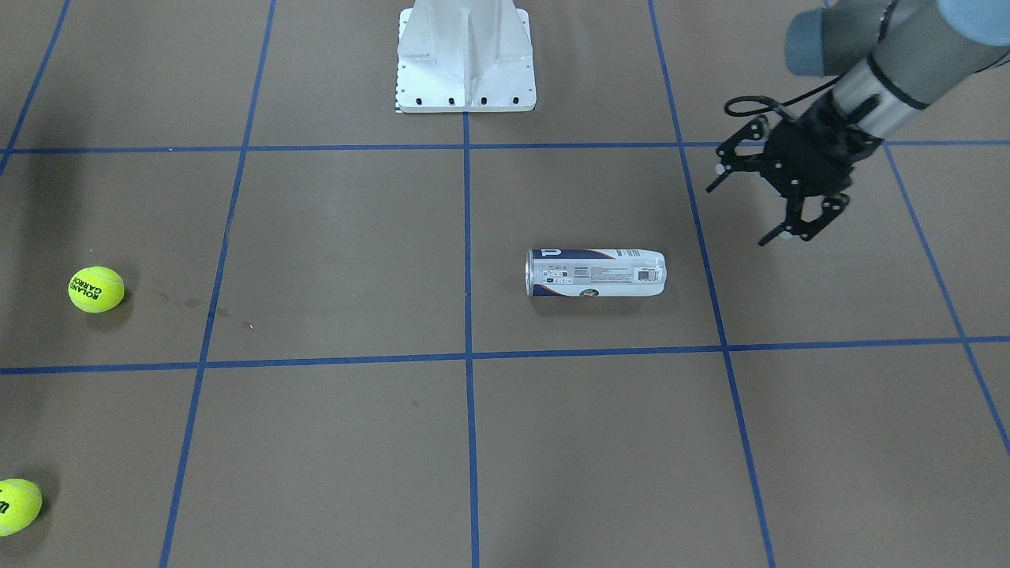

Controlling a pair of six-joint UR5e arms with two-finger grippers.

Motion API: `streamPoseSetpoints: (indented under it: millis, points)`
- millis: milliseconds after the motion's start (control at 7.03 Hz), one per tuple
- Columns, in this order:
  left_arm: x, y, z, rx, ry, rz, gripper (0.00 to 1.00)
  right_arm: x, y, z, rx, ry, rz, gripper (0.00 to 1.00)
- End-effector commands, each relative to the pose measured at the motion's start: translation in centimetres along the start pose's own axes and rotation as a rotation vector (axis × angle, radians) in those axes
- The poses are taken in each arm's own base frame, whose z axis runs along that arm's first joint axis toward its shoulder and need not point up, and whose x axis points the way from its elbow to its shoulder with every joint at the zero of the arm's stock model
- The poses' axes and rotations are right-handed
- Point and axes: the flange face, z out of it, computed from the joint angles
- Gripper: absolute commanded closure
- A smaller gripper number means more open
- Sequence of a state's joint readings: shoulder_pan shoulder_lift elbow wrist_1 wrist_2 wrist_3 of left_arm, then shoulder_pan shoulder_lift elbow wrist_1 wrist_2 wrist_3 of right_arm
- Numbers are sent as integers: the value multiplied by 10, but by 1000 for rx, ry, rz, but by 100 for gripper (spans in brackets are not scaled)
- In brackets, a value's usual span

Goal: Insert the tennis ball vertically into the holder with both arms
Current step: 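Reach the left gripper down to the clear Wilson tube and grasp it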

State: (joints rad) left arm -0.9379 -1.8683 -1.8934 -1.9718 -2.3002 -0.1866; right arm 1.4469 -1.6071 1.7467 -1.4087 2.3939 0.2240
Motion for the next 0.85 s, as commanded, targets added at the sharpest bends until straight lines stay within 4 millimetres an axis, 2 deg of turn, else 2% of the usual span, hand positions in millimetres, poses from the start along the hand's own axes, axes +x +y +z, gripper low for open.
streamPoseSetpoints:
  millis: [0, 142, 285, 427, 711]
  points:
    - [58, -72, 75, 13, -16, 128, 1, 0, 0, -1, 1, -2, 0, 0]
    - [61, -87, 95, -2, -15, 225, 1, 1, 0, 0, 0, -2, 1, 0]
    - [58, -87, 102, -13, -21, 310, 1, 1, 0, 0, 0, -2, 1, 0]
    - [59, -86, 116, -34, -17, 368, 1, 1, 0, 0, 0, -2, 1, 0]
    - [91, -97, 164, -87, -68, 427, 1, 4, 5, 2, -7, -2, 8, 0]
